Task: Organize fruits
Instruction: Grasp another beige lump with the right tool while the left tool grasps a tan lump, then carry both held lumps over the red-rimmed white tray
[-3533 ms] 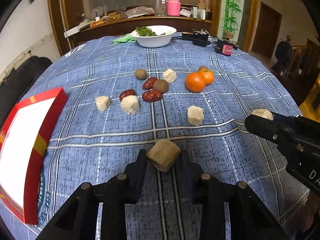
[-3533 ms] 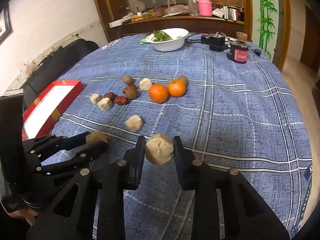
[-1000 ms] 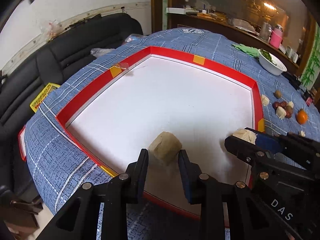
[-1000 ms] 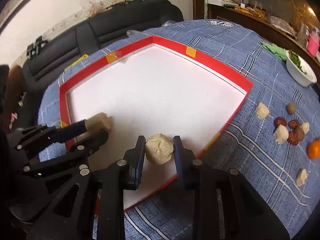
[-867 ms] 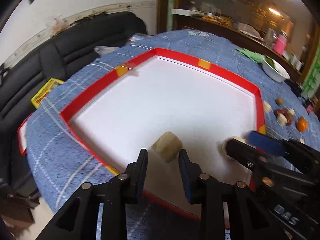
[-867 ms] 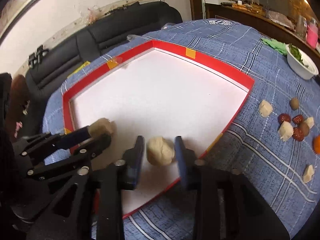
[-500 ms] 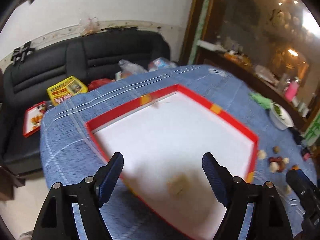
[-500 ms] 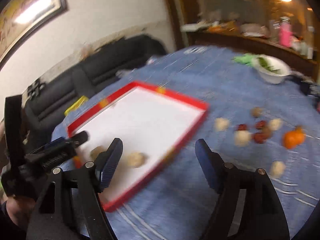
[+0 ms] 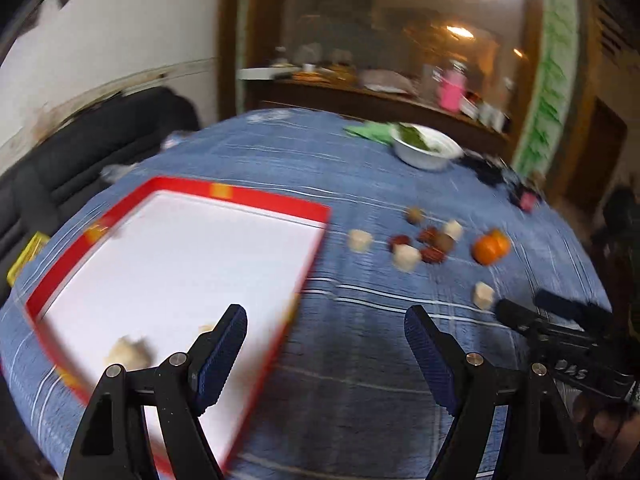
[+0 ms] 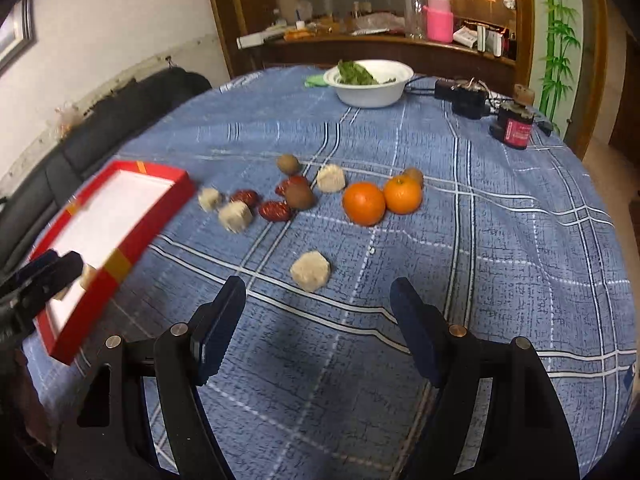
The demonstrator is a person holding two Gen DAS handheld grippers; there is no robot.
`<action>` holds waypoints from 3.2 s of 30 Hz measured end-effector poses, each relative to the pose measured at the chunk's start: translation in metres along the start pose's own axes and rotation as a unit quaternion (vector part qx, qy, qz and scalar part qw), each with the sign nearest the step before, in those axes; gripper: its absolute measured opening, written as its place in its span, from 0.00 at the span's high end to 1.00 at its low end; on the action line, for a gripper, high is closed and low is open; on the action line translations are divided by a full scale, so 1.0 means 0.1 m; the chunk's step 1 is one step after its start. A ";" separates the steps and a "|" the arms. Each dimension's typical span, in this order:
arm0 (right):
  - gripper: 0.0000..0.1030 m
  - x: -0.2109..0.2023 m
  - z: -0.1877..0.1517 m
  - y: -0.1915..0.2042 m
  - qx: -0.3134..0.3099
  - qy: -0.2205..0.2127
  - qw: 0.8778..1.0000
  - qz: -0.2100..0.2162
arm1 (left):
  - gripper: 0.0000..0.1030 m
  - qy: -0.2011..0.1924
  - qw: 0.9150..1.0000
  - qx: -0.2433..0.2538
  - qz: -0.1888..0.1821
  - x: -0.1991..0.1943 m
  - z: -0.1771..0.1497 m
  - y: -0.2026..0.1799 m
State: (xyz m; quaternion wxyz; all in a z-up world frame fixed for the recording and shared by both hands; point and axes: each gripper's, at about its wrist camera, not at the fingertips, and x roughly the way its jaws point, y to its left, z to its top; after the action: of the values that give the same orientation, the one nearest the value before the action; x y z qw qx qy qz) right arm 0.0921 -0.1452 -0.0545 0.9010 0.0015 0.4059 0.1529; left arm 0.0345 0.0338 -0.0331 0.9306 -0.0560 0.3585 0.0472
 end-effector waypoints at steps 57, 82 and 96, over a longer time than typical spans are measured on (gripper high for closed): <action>0.75 -0.38 -0.08 0.13 -0.006 -0.013 1.000 -0.004 | 0.75 0.053 0.991 0.013 -0.123 0.03 -0.17 -0.21; 0.75 -0.50 -0.32 0.48 -0.010 -0.012 0.998 0.055 | 0.75 0.030 0.994 0.000 -0.103 -0.29 -0.14 -0.04; 0.75 -0.46 -0.20 0.93 -0.055 -0.018 0.993 0.105 | 0.75 0.000 0.998 -0.060 -0.036 -0.35 0.05 0.55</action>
State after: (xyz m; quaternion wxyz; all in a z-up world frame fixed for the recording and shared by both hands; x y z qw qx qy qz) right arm 0.0232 -0.0712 -0.0230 0.8858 -0.0028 0.3784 0.2686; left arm 0.0050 0.0870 -0.0098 0.9266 -0.1248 0.3531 0.0347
